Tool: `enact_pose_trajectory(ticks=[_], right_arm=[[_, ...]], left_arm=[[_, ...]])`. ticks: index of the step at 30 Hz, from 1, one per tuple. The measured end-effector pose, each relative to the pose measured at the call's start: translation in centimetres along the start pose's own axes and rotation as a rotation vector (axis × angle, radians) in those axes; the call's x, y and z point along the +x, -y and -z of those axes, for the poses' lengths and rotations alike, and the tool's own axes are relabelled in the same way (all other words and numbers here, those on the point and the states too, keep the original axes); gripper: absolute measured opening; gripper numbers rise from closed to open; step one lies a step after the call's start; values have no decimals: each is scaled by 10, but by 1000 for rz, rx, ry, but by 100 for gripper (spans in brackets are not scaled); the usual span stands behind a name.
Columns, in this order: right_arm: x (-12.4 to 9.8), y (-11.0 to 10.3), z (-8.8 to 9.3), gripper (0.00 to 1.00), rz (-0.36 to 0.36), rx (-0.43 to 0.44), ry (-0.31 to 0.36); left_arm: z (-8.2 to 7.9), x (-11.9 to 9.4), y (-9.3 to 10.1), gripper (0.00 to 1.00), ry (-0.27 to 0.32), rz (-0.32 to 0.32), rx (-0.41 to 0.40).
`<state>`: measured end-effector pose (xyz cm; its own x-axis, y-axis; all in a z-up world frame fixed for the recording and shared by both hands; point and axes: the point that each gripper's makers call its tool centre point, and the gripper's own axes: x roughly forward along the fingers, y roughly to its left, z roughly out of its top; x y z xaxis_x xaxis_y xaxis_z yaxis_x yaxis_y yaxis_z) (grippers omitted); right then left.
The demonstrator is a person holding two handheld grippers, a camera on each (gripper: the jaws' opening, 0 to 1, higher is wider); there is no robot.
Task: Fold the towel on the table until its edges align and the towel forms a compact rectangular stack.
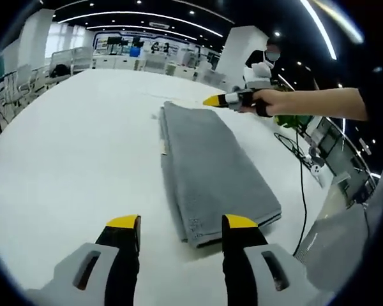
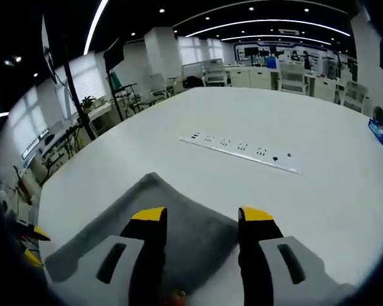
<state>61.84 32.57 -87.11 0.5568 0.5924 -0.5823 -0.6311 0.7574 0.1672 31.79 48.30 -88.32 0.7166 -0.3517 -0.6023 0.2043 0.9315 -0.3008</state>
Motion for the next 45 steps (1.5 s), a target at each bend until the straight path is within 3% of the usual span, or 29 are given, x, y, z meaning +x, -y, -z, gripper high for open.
enact_pose_trajectory(ticks=[11, 18, 22, 30, 40, 45], right_arm=[[2, 9, 22, 39, 29, 26, -40], [7, 14, 28, 32, 34, 52, -47], [9, 13, 30, 27, 36, 40, -51], [5, 19, 36, 20, 43, 75, -41], [0, 28, 37, 19, 52, 65, -47], [-3, 39, 39, 19, 66, 61, -60]], left_arm=[[4, 11, 3, 44, -32, 14, 7], [15, 17, 1, 33, -97, 18, 34], [20, 20, 4, 25, -106, 31, 32], [21, 23, 10, 20, -131, 38, 52], [25, 29, 28, 18, -213, 70, 188], [29, 36, 47, 17, -234, 93, 190]])
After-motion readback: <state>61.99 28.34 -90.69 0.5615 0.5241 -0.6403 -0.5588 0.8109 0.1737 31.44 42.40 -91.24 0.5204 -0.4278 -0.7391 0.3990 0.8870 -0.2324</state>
